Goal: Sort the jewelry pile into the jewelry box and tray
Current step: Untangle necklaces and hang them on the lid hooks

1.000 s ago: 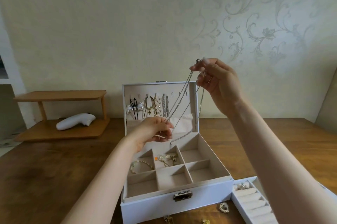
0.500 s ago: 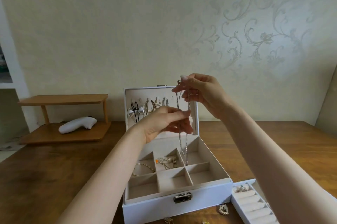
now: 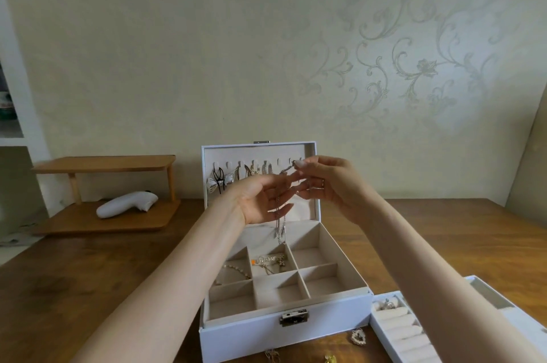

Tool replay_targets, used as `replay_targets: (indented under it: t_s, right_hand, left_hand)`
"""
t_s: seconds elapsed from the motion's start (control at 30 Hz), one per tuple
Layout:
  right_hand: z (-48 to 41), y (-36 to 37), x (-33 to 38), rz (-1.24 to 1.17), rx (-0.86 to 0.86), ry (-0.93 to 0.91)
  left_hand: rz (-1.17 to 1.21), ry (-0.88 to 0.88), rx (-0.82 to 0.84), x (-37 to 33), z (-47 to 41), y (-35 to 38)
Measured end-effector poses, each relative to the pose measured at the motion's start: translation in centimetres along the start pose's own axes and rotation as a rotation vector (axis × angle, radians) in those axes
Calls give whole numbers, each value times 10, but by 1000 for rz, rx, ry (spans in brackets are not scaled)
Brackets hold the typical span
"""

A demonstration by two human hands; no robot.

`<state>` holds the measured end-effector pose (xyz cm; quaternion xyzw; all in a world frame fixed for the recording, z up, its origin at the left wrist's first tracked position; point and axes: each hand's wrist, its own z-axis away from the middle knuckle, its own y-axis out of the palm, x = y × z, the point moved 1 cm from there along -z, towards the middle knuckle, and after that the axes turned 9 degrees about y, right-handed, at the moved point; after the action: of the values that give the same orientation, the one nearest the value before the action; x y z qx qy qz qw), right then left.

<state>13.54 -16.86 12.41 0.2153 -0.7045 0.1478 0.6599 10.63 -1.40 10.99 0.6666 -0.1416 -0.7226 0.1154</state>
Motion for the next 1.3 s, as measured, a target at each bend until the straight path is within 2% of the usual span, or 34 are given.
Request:
replay_targets:
  t_s: [0.1, 0.27, 0.33, 0.5, 0.63, 0.97, 1.3]
  right_hand:
    - [1, -7, -8, -88, -13, 51]
    - [5, -14, -35, -491, 6, 188]
    - [4, -15, -48, -553, 5, 224]
    - [2, -7, -67, -508, 35, 335]
    - [4, 1, -75, -509, 15, 429]
    - [6, 22, -78, -305, 119, 311]
    - [12, 32, -79, -506, 79, 354]
  left_hand:
    - [-146, 36, -36, -5, -3, -5]
    - [-389, 56, 42, -20, 1, -9]
    - [-482, 108, 47, -26, 1, -8]
    - [-611, 264, 17, -37, 2, -6]
    - [-615, 294, 14, -42, 3, -3]
    - [-652, 319, -28, -46, 2, -9]
    - [-607, 303, -50, -53, 3, -11]
